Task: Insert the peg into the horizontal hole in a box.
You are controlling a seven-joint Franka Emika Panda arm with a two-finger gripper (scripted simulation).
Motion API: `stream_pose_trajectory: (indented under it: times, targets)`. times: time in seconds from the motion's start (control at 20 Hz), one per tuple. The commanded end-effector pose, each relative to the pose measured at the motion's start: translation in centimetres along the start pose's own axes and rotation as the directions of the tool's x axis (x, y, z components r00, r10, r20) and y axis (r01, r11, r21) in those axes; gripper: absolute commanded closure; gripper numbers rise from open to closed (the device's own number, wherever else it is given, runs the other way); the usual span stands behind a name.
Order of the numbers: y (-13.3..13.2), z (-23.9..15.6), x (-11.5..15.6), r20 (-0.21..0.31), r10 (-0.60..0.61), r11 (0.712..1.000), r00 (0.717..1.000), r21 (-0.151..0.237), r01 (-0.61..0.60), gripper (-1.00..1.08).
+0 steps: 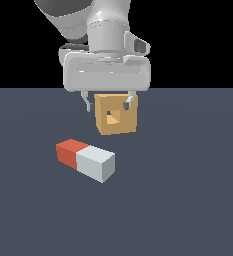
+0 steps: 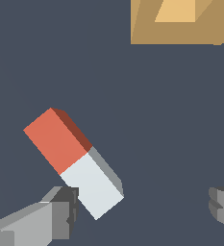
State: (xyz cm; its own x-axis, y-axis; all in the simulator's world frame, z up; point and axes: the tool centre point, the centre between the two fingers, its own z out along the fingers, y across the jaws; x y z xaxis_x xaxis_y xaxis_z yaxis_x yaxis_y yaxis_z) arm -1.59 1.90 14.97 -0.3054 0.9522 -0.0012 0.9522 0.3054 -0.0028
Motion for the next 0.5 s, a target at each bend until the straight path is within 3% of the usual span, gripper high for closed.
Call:
stream_pose_trajectory:
  times: [0.0,0.45]
  targets:
    - [-0.5,0.7,-0.3,0.0,-0.061,0.998,0.998,0.0,0.061,-0.92]
    - [-2.1,3.0,-1.5,0.0,-0.274,0.962,0.962,-0.002,0.274,-0.92]
